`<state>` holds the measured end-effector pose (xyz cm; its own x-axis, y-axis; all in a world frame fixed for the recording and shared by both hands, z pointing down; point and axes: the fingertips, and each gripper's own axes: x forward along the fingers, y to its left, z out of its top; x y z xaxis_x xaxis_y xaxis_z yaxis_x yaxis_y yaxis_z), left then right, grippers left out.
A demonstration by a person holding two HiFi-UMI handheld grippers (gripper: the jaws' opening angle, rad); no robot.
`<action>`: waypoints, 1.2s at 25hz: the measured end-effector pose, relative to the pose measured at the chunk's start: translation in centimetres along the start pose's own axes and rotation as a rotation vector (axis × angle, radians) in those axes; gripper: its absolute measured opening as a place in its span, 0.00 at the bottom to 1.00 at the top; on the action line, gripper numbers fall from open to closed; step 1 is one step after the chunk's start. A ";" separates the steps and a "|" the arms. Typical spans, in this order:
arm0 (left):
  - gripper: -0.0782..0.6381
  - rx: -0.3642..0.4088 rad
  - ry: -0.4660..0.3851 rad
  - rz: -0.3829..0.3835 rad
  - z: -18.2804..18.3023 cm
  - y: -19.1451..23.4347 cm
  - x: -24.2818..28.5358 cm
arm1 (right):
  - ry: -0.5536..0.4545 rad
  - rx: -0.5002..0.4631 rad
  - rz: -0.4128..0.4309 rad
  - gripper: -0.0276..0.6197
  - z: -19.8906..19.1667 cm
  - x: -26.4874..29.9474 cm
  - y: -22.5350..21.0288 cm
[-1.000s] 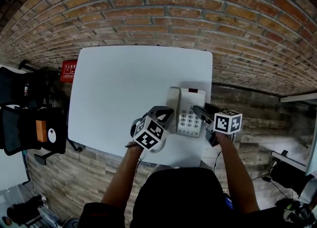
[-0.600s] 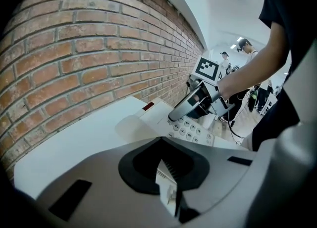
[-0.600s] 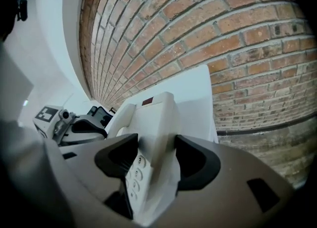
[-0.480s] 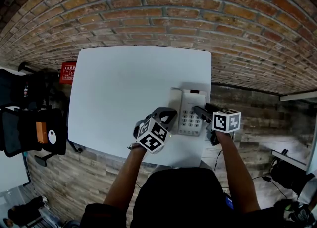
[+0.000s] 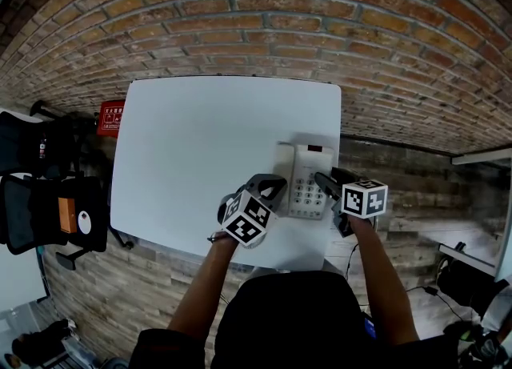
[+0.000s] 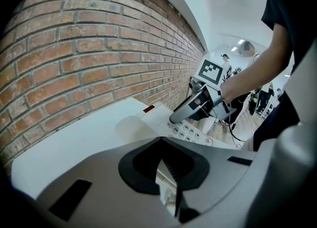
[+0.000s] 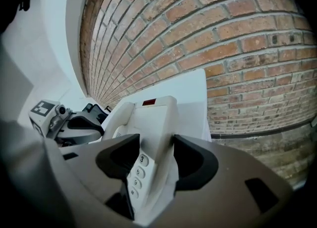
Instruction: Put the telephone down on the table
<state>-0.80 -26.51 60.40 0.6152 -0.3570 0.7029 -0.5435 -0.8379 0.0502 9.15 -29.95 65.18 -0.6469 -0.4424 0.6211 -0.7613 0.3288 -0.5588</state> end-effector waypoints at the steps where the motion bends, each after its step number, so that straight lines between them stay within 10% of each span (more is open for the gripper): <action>1: 0.12 -0.018 -0.007 0.001 0.0 0.1 0.0 | -0.001 -0.009 -0.007 0.39 0.1 -0.2 0.0; 7: 0.12 -0.177 -0.092 0.014 0.5 0.8 -1.7 | -0.033 -0.059 -0.052 0.38 0.5 -1.7 0.3; 30: 0.12 -0.126 -0.289 0.042 3.9 -2.5 -11.5 | -0.215 -0.300 -0.003 0.23 1.6 -8.6 12.6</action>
<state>-4.35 -21.93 49.44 0.7180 -0.5077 0.4761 -0.6270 -0.7688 0.1257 5.14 -23.36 51.89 -0.6452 -0.5984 0.4750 -0.7626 0.5431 -0.3515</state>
